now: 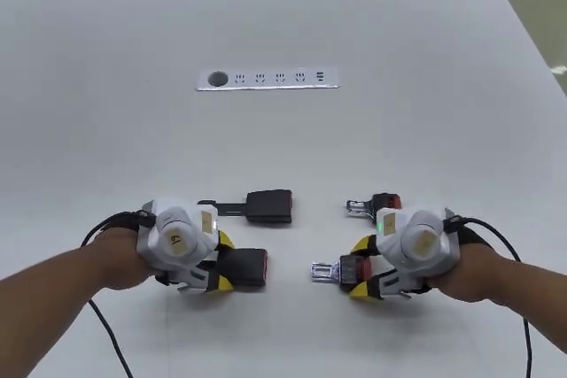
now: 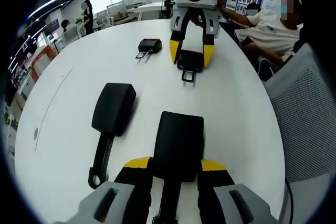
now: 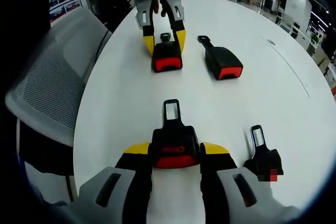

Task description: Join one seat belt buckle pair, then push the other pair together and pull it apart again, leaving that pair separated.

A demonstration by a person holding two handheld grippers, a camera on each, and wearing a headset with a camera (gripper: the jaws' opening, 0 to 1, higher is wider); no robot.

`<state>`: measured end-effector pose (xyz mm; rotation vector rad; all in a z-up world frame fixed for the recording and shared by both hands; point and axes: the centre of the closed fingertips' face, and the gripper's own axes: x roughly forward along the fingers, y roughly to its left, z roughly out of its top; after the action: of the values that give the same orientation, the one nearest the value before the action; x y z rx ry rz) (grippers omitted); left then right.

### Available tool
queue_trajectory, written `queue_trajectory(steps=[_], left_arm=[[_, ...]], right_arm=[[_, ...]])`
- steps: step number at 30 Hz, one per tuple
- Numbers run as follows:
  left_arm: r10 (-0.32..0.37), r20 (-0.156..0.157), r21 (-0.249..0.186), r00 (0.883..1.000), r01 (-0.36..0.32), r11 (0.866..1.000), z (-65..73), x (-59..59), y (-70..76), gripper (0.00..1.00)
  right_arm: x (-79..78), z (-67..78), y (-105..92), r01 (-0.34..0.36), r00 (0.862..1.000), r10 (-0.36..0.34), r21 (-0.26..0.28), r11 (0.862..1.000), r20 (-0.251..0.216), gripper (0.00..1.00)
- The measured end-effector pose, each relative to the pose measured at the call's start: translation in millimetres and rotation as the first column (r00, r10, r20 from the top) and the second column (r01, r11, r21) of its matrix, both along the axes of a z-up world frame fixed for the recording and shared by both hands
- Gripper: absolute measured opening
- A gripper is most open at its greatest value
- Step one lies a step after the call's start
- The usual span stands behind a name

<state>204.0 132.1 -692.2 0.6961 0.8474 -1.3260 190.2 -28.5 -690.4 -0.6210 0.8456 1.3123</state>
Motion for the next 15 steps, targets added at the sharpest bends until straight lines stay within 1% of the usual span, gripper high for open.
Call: queue_trajectory(steps=[4,7,11,13,15], left_arm=[[0.000,-0.002,0.005,1.000,0.000,1.000,-0.4,0.3,0.1,0.34],[-0.002,-0.003,0.008,1.000,0.002,1.000,-0.2,0.8,0.3,0.34],[-0.002,-0.003,0.013,1.000,0.002,1.000,-0.3,0.9,0.0,0.34],[-0.002,-0.003,0.014,1.000,0.002,1.000,-0.7,0.9,0.2,0.34],[-0.001,-0.003,0.014,1.000,0.001,1.000,-0.8,0.8,0.2,0.34]], right_arm=[[2.7,0.5,5.6,-0.003,1.000,0.003,0.010,1.000,-0.001,0.33],[3.5,0.6,13.7,-0.003,1.000,0.003,0.020,1.000,0.001,0.33],[3.9,-2.6,22.9,-0.012,1.000,0.012,0.030,0.999,0.003,0.33],[2.5,-0.9,27.4,-0.010,1.000,0.010,0.037,0.999,0.001,0.33],[5.3,-0.3,31.1,-0.010,1.000,0.010,0.047,0.999,0.001,0.33]])
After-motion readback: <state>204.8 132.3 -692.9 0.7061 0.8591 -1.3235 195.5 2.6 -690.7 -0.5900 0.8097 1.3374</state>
